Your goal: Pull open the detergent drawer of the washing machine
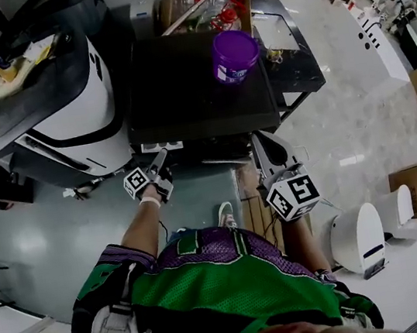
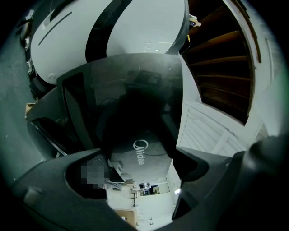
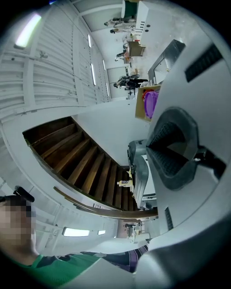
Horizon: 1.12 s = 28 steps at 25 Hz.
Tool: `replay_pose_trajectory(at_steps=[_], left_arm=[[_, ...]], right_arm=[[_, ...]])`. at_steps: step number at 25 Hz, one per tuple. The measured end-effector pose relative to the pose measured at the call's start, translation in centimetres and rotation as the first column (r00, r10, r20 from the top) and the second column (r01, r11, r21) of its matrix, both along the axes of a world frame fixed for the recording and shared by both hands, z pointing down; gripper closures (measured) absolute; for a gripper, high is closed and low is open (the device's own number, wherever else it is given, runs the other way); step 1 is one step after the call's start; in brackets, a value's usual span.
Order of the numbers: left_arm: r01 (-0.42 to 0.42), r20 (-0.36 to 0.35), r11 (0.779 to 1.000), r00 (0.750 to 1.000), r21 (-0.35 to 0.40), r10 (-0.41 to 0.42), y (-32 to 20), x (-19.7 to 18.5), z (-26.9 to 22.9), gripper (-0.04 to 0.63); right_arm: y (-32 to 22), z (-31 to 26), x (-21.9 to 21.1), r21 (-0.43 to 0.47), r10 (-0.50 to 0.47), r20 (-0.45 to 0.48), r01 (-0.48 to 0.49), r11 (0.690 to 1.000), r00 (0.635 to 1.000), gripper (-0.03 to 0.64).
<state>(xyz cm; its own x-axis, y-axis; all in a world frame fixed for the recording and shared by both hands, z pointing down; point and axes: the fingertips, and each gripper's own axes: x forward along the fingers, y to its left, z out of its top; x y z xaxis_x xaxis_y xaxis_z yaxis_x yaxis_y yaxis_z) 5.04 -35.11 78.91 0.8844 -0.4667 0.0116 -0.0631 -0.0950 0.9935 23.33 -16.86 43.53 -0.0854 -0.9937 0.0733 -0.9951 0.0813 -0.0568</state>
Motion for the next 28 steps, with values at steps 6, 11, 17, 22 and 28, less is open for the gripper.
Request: replay_pose_trajectory(at_steps=[6,11,17,22,28], left_arm=[[0.006,0.014,1.0,1.0,-0.004,-0.006,0.8,-0.3,0.1,0.152],[-0.004,0.006,1.0,1.0,-0.012,0.004,1.7,-0.7,0.2,0.152],[-0.008,0.012,1.0,1.0,-0.013,0.008,2.5,-1.1,0.2,0.152],[-0.006,0.016,1.0,1.0,-0.012,0.007,2.8,-1.2,0.2,0.152],[-0.018,0.005,1.0,1.0,0.003,0.018,3.8,-1.7,0.0,0.152]], right_arm=[[-0.8,-0.3,0.2,0.009,-0.036,0.018,0.035,0.999,0.999,0.615],[-1.7,-0.8,0.3,0.02,-0.06,0.016,0.06,0.998,0.998,0.615],[-2.7,-1.6,0.2,0.037,-0.087,0.021,0.087,0.996,0.996,0.615],[-3.6,-2.2,-0.3,0.044,-0.111,0.011,0.111,0.993,0.994,0.615],[-3.9,-2.1,-1.5,0.033,-0.13,0.018,0.129,0.991,0.991,0.615]])
